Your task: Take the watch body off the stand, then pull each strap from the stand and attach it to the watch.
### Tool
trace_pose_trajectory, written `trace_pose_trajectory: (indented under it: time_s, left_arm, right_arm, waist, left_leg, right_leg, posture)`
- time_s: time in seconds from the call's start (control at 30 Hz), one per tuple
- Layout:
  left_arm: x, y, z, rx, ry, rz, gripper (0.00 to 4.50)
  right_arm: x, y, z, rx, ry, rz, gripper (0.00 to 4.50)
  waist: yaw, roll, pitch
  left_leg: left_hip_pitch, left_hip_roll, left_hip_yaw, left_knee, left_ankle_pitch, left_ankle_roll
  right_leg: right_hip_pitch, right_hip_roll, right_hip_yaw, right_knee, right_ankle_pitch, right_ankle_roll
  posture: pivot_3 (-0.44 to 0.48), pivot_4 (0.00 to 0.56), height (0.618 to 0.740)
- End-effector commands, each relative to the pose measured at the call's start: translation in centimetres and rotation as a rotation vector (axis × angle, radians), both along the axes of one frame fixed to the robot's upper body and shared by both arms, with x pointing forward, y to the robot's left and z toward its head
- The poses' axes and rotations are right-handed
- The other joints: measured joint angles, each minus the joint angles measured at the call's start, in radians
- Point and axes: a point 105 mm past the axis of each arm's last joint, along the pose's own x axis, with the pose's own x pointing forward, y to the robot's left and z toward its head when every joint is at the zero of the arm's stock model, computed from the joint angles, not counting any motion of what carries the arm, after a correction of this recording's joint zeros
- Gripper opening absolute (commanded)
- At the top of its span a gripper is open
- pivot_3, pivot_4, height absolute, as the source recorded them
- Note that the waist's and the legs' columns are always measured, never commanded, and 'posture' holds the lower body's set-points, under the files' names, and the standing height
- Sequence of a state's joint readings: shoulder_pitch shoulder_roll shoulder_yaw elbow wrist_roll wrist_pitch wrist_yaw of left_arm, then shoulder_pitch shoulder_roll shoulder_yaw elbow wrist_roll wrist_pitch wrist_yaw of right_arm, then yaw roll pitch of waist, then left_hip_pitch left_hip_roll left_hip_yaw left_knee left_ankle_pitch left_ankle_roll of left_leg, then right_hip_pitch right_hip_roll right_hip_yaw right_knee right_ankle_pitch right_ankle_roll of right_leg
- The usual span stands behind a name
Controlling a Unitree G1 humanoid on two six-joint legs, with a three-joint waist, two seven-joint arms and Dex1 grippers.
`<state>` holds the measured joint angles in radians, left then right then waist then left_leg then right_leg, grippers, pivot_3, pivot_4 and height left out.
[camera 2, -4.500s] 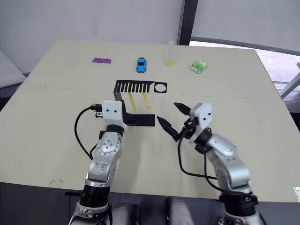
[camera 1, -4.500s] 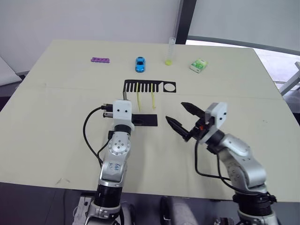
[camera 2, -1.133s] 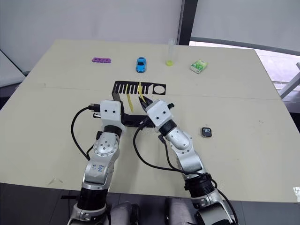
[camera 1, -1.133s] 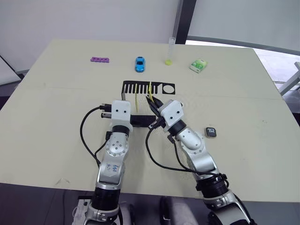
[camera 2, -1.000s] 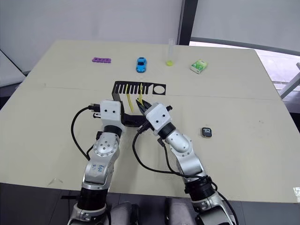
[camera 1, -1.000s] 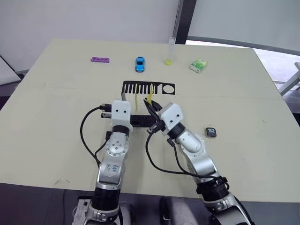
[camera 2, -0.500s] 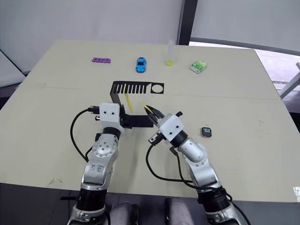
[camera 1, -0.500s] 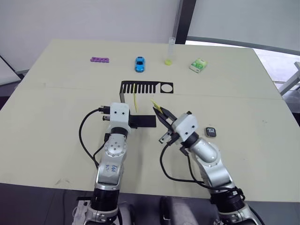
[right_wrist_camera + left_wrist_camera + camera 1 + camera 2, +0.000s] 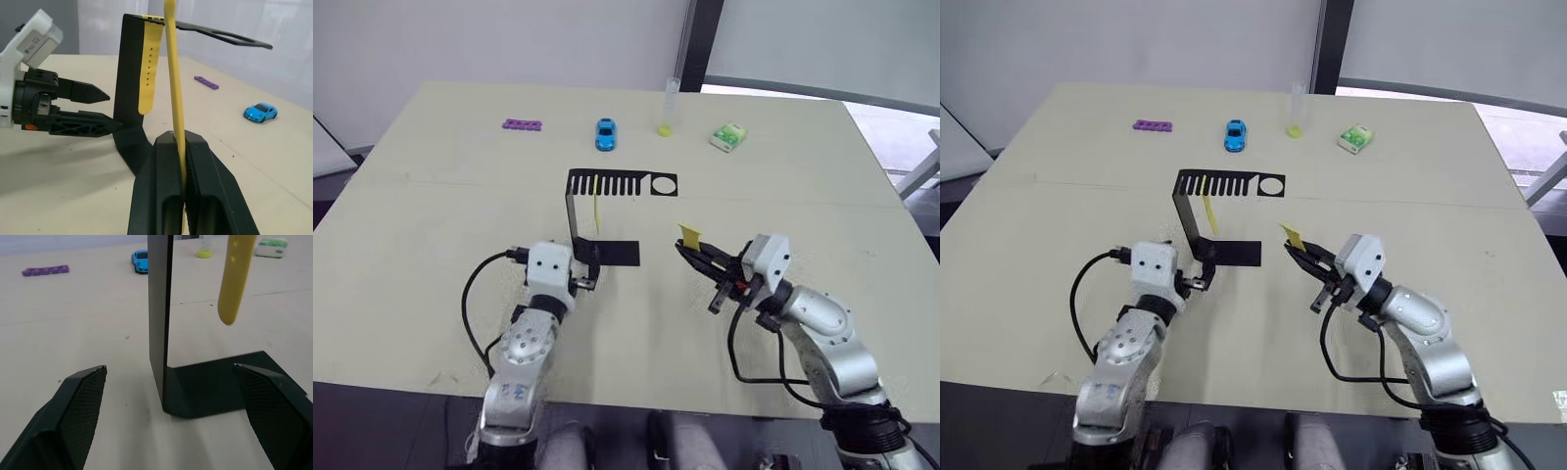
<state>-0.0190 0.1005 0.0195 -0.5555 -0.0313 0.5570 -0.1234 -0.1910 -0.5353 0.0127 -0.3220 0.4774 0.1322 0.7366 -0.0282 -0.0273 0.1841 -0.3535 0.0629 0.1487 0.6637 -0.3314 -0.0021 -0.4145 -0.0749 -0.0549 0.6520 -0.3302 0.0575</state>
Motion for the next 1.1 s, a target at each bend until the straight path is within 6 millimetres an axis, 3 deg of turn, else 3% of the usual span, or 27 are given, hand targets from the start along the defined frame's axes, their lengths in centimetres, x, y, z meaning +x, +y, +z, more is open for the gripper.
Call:
trace_pose_trajectory:
  time_s: [0.03,0.17,0.3,0.5,0.77,1.07,1.1]
  left_arm:
    - [-2.2,0.8,2.0,-0.020,-0.052,-0.219,4.44]
    - [-3.9,3.9,3.4,-0.011,-0.015,-0.389,4.44]
    - [-4.9,4.9,6.0,-0.063,-0.002,-0.603,4.44]
    - [-5.7,2.3,10.2,-0.122,-0.095,-0.908,4.44]
    - [-5.3,-1.7,10.5,-0.322,-0.040,-1.107,4.44]
    - [-4.9,-3.0,11.0,-0.515,-0.023,-1.170,4.44]
    - [-4.9,-3.2,11.0,-0.514,-0.025,-1.173,4.21]
  right_arm:
    - [-1.6,0.3,1.5,0.018,0.011,0.112,0.00]
    - [-2.0,0.5,1.9,0.118,0.182,0.200,0.00]
    - [-2.8,2.1,2.1,0.157,0.262,0.338,0.00]
    - [-3.7,5.3,2.6,0.205,0.317,0.497,0.00]
    - [-4.1,7.5,2.9,0.232,0.338,0.612,0.00]
    - [-4.2,8.2,3.0,0.275,0.381,0.648,0.00]
    - [-4.1,8.2,3.0,0.280,0.382,0.645,0.00]
  waist:
    - [0.000,0.000,0.000]
    - [-0.001,0.000,0.000]
    - [0.001,0.001,0.001]
    - [0.001,0.000,0.001]
    - [0.001,0.000,0.001]
    - [-0.001,0.000,0.001]
    - [-0.001,0.000,0.001]
  left_leg:
    - [0.000,0.000,0.000,0.000,0.000,0.001]
    - [0.000,0.001,-0.001,0.000,-0.001,-0.001]
    - [0.000,0.000,-0.002,0.000,-0.001,-0.001]
    - [-0.001,-0.001,-0.004,0.000,-0.001,-0.001]
    - [-0.002,-0.001,-0.003,0.000,-0.001,-0.001]
    - [-0.001,-0.001,-0.003,0.001,-0.001,-0.002]
    - [-0.001,-0.001,-0.003,0.001,-0.001,-0.002]
  right_leg:
    - [0.000,0.000,0.000,0.000,0.000,0.000]
    - [0.000,0.000,-0.001,0.001,-0.001,-0.002]
    - [0.000,-0.001,-0.002,0.000,-0.001,-0.002]
    - [0.001,-0.002,-0.003,0.000,-0.001,-0.002]
    - [0.000,-0.001,-0.003,-0.001,-0.001,-0.002]
    - [0.000,-0.001,-0.003,0.000,-0.001,-0.001]
    - [0.000,-0.001,-0.003,0.000,-0.001,-0.001]
  posture:
    - [0.000,0.150,0.740]
    - [0.000,0.150,0.740]
    - [0.000,0.150,0.740]
    - [0.000,0.150,0.740]
    - [0.000,0.150,0.740]
    - [0.000,0.150,0.740]
    - [0.000,0.150,0.740]
